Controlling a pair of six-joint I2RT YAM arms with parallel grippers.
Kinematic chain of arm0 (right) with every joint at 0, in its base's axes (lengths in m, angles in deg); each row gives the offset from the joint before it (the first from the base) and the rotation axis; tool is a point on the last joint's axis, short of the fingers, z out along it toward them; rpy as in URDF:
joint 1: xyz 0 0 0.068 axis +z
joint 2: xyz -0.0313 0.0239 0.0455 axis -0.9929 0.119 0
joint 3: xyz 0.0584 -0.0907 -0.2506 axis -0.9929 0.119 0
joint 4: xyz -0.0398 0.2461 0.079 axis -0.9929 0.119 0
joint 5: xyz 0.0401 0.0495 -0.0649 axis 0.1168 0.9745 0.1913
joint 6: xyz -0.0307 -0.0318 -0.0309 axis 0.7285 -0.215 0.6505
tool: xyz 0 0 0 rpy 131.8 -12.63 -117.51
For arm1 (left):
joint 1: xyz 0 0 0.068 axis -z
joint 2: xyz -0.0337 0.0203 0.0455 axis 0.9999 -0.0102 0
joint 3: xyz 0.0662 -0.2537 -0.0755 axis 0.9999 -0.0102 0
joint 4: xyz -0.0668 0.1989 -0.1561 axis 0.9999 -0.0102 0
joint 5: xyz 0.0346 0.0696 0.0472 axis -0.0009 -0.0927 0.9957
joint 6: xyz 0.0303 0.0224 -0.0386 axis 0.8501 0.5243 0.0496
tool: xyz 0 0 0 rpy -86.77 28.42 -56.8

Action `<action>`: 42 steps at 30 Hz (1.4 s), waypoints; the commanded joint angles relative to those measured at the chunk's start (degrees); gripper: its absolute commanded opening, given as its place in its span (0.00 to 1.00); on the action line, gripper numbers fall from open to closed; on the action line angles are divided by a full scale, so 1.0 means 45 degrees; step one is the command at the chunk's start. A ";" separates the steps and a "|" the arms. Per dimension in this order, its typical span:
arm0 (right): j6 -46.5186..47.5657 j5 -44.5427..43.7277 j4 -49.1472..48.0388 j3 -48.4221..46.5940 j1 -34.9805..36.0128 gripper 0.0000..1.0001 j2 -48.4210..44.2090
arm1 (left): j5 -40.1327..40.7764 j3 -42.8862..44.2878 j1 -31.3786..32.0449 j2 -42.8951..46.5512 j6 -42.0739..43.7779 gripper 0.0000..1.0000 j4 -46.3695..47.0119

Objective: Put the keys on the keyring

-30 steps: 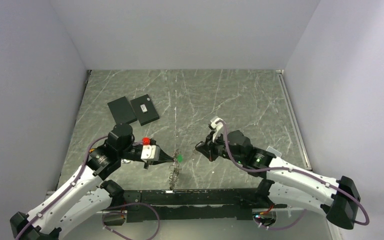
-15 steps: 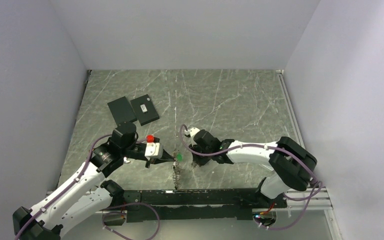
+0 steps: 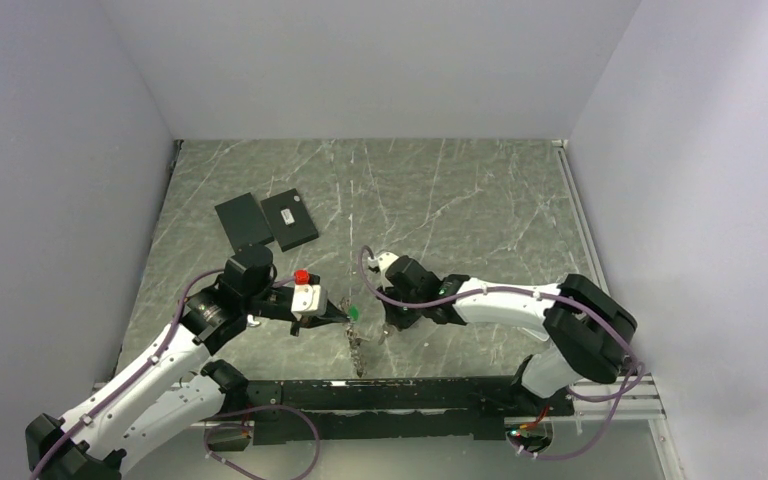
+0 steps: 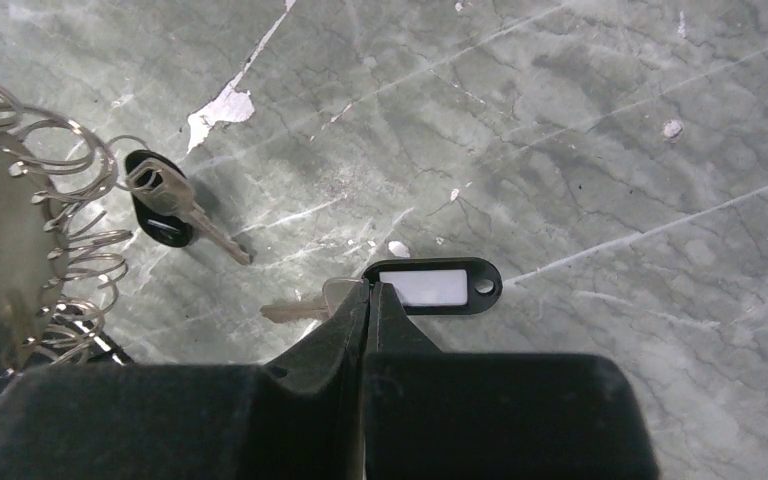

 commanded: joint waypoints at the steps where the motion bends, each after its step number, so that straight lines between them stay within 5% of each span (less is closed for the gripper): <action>1: 0.0171 0.0110 0.0059 -0.0150 0.0018 0.00 -0.0689 | -0.0112 0.0441 -0.0055 0.0226 0.0152 0.00 0.0456; 16: 0.0171 0.0110 0.1657 -0.1468 -0.0147 0.00 -0.0304 | 0.0007 0.0402 -0.0053 0.0381 0.0132 0.00 0.0485; 23: 0.0171 0.0110 0.0539 -0.1333 -0.0186 0.00 -0.2325 | -0.0226 0.0329 -0.0053 0.0273 -0.0117 0.00 0.0765; 29: 0.0171 0.0110 0.0252 -0.1459 -0.0255 0.00 -0.3534 | -0.0149 0.0098 -0.0053 -0.0548 -0.2796 0.00 0.4289; 30: 0.0171 0.0110 0.0287 -0.1584 -0.0255 0.87 -0.3487 | -0.0261 0.0044 -0.0053 -0.0786 -0.3217 0.00 0.5115; 31: 0.0171 0.0110 0.0316 -0.1717 -0.0255 0.98 -0.3439 | -0.0248 0.0083 -0.0058 -0.1141 -0.3531 0.00 0.5577; 39: -0.1691 -0.1484 -0.0099 -0.1127 -0.0245 1.00 -0.5378 | 0.0761 0.0132 0.0024 -0.3276 -0.4886 0.00 0.7416; 42: -0.1420 -0.2312 0.0440 -0.0943 -0.0273 1.00 -0.5432 | 0.1270 0.0701 0.0028 -0.2476 -0.3476 0.00 0.5308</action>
